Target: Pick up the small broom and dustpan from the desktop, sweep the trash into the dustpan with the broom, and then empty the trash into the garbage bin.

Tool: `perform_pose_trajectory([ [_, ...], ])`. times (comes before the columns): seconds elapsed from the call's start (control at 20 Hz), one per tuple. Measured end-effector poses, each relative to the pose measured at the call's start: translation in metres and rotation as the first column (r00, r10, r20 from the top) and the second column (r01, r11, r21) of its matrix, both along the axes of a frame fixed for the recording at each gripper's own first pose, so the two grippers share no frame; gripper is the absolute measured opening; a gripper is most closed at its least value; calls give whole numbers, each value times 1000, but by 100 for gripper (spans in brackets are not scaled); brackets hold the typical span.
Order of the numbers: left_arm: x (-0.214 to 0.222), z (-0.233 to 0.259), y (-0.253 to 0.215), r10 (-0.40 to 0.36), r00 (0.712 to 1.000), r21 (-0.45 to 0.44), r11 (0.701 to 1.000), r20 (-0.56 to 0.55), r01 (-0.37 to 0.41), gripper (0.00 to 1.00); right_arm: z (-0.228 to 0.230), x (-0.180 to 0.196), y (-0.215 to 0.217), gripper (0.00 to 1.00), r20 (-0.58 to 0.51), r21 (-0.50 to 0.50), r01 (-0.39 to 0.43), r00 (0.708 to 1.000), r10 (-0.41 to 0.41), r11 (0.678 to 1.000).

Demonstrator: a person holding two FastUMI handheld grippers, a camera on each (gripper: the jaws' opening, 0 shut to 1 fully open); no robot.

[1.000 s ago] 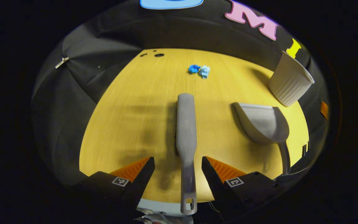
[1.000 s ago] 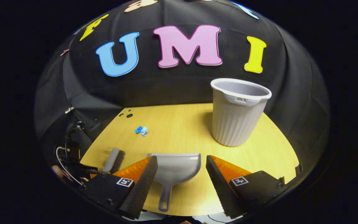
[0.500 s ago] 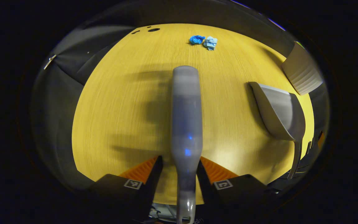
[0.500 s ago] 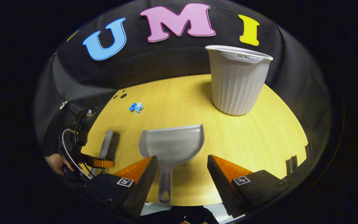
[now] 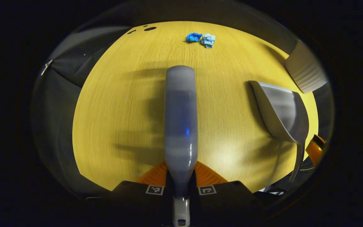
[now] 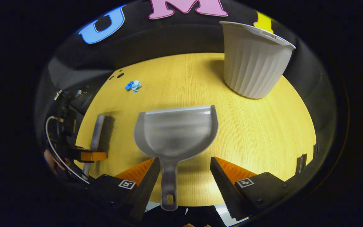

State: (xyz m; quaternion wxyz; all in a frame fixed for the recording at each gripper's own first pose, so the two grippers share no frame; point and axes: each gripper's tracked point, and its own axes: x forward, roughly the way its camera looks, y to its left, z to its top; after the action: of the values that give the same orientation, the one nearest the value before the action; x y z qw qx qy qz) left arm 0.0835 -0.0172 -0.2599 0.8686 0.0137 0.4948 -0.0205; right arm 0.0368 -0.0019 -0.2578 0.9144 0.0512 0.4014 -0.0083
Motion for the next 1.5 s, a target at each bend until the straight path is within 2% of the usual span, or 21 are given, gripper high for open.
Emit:
perform_pose_trajectory([
  [0.25,-2,15,23,4,999,-15,1000,43,-4,27,-9,-3,23,99,-86,44,-25,996,29,999],
  [0.35,-1,20,33,12,998,-19,1000,57,-11,27,-7,0,20,99,-72,0,-30,997,30,1000],
  [0.5,7,22,46,11,998,-8,1000,55,-10,25,-30,0,23,99,-152,-27,-40,988,35,999],
  [0.65,31,34,56,-34,997,11,999,75,33,25,-51,9,22,98,-199,-49,-30,980,20,998],
  [0.75,62,39,68,-80,993,46,996,82,77,25,-64,11,22,94,-227,-69,-32,974,15,997],
  [0.85,98,40,80,-126,990,80,990,71,120,25,-68,14,23,64,-227,-88,-26,974,6,996],
  [0.95,122,45,85,-153,986,109,983,72,145,25,-66,16,24,53,-240,-98,-45,971,20,994],
  [1.05,149,53,86,-182,980,127,977,84,171,27,-69,10,24,38,-284,-96,-81,958,51,992],
  [1.15,178,64,85,-236,967,175,961,99,216,25,-67,8,21,36,-288,-106,-121,954,86,987],
  [1.25,208,72,85,-302,949,250,929,91,271,25,-67,9,14,36,-290,-130,-162,950,119,978],
  [1.4,246,79,77,-382,922,334,877,54,344,25,-65,9,8,36,-306,-143,-208,939,157,968],
  [1.5,266,82,69,-451,892,390,823,6,414,25,-63,13,0,36,-305,-168,-238,935,179,956],
])
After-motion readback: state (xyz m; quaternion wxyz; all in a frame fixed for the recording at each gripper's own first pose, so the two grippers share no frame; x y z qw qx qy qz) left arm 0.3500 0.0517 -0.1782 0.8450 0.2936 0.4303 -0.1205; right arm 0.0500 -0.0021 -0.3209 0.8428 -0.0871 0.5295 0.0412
